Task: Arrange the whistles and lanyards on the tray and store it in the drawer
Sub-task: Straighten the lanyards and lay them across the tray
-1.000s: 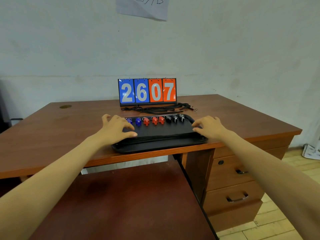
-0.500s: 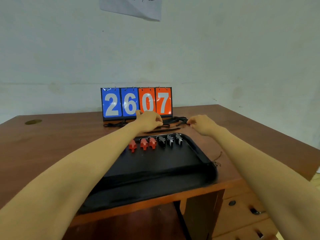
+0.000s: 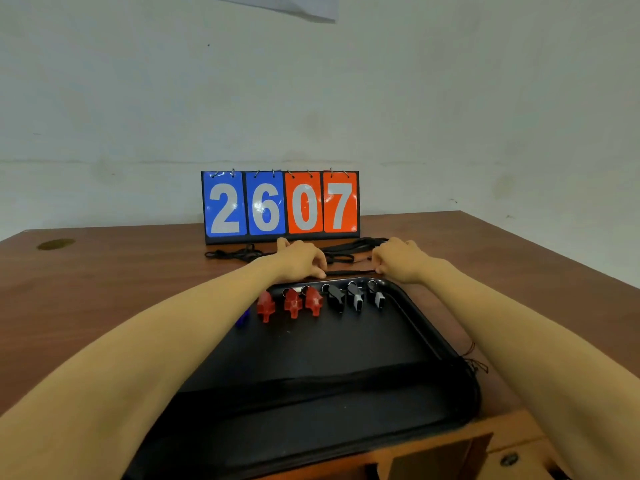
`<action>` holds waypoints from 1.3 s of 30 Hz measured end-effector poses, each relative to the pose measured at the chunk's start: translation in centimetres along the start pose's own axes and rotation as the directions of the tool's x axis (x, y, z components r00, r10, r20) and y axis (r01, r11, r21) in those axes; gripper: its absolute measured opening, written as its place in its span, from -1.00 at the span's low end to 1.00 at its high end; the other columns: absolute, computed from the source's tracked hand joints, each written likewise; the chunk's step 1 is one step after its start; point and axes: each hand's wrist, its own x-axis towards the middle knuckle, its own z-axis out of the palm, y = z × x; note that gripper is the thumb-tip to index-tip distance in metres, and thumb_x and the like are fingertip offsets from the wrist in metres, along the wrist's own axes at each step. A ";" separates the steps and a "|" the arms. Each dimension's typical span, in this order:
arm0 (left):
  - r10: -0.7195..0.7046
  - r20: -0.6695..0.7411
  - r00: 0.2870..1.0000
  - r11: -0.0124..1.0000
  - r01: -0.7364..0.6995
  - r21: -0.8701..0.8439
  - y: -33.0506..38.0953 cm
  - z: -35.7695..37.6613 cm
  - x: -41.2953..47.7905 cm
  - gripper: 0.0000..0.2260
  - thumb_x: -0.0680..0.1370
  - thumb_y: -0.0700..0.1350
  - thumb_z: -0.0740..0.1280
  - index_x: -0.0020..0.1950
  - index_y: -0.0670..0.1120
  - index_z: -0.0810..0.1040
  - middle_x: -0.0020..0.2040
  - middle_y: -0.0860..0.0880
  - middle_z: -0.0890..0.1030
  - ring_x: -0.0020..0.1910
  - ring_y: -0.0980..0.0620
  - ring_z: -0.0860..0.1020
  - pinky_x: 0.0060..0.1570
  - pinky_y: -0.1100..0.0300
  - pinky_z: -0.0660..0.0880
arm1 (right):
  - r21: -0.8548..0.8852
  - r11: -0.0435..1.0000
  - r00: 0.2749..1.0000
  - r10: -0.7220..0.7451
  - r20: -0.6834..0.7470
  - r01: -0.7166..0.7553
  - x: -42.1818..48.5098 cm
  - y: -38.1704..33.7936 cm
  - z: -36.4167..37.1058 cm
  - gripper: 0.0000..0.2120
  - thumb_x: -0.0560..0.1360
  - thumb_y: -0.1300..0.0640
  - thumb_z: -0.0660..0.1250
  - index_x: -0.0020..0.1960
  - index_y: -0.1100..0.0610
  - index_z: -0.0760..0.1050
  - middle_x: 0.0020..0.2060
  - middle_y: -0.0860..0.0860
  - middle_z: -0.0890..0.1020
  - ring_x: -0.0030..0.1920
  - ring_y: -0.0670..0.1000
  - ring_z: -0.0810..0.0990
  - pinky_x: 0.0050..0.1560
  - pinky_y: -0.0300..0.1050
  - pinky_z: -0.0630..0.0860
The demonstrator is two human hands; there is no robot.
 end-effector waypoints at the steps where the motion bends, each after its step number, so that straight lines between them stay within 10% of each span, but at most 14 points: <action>1: 0.008 -0.001 1.000 1.000 -0.008 -0.013 0.2 -0.3 -0.1 -0.76 0.53 0.06 0.29 0.15 0.04 0.56 0.18 0.06 0.56 0.23 0.02 0.41 0.24 0.02 0.13 | 0.009 1.000 1.000 -0.001 -0.020 0.001 -0.3 -0.2 -0.3 -0.88 0.55 0.18 0.14 0.02 0.12 0.44 -0.01 0.07 0.56 0.05 0.09 0.45 0.23 0.11 0.33; 6: 0.045 -0.083 0.996 0.931 -0.072 -0.357 3.3 -2.8 -0.5 -0.65 0.57 0.07 0.22 0.30 -0.04 0.49 0.27 -0.03 0.53 0.24 -0.01 0.45 0.32 -0.02 0.32 | 0.265 0.959 0.961 -0.020 -0.275 0.096 -1.5 -1.8 -4.6 -0.95 0.55 0.13 0.23 -0.01 0.09 0.41 -0.08 0.04 0.61 -0.07 0.07 0.54 0.07 0.00 0.46; 10: 0.043 -0.195 0.980 0.853 -0.138 -0.503 4.6 -4.9 -1.6 -0.77 0.57 0.00 0.25 0.02 -0.11 0.62 -0.24 0.07 0.55 -0.26 0.13 0.44 -0.15 0.20 0.38 | 0.376 0.898 0.870 -0.016 -0.493 0.230 -3.1 -2.5 -7.9 -0.93 0.52 0.15 0.31 -0.02 0.13 0.51 -0.06 0.00 0.62 -0.04 -0.03 0.51 0.02 -0.15 0.40; 16: -0.071 -0.274 0.959 0.972 0.004 -0.235 1.1 -7.6 -3.8 -0.78 0.57 0.02 0.23 -0.03 -0.05 0.61 -0.12 0.04 0.57 -0.02 0.03 0.47 0.29 -0.02 0.19 | 0.453 0.880 0.738 0.208 -0.642 0.146 -5.1 -0.9 -9.7 -0.89 0.50 0.18 0.33 0.00 0.18 0.56 -0.06 0.05 0.66 0.03 0.03 0.57 0.10 -0.04 0.44; 20: -0.187 -0.420 0.888 0.978 0.129 -0.162 -2.1 -9.6 -6.1 -0.78 0.59 -0.01 0.19 -0.01 -0.02 0.61 -0.07 0.01 0.64 -0.07 0.02 0.48 0.06 0.09 0.18 | 0.577 0.811 0.672 0.376 -0.638 0.094 -6.8 1.0 -10.0 -0.90 0.50 0.17 0.33 -0.03 0.16 0.58 -0.08 0.05 0.67 0.01 0.01 0.58 0.08 -0.08 0.44; 30: -0.292 -0.536 0.792 0.956 0.234 -0.176 -3.4 -11.5 -13.7 -0.77 0.60 0.03 0.15 -0.05 0.04 0.59 -0.12 0.01 0.65 -0.10 0.02 0.50 -0.09 0.13 0.07 | 0.666 0.746 0.692 0.467 -0.550 0.025 -11.9 0.2 -10.6 -0.89 0.53 0.15 0.27 -0.01 0.14 0.55 -0.05 0.07 0.65 -0.02 0.03 0.56 0.03 -0.01 0.46; 35: -0.335 -0.467 0.818 0.941 0.260 -0.217 -2.9 -10.2 -18.1 -0.73 0.63 -0.02 0.11 0.21 0.03 0.54 0.11 0.00 0.62 0.04 -0.06 0.53 0.16 0.12 0.18 | 0.557 0.828 0.781 0.392 -0.486 -0.069 -14.5 -1.2 -10.0 -0.86 0.56 0.08 0.23 0.00 0.09 0.54 -0.04 0.04 0.66 -0.12 0.02 0.57 -0.04 -0.04 0.50; 39: -0.346 -0.444 0.827 0.921 0.209 -0.328 -3.6 -8.2 -21.3 -0.83 0.55 0.07 0.25 0.00 0.02 0.54 -0.08 -0.03 0.66 0.01 0.00 0.59 0.22 0.05 0.21 | 0.560 0.819 0.848 0.382 -0.367 -0.127 -16.8 -2.1 -9.6 -0.88 0.52 0.04 0.30 -0.03 0.02 0.60 -0.09 0.00 0.67 -0.07 0.00 0.59 -0.02 -0.04 0.52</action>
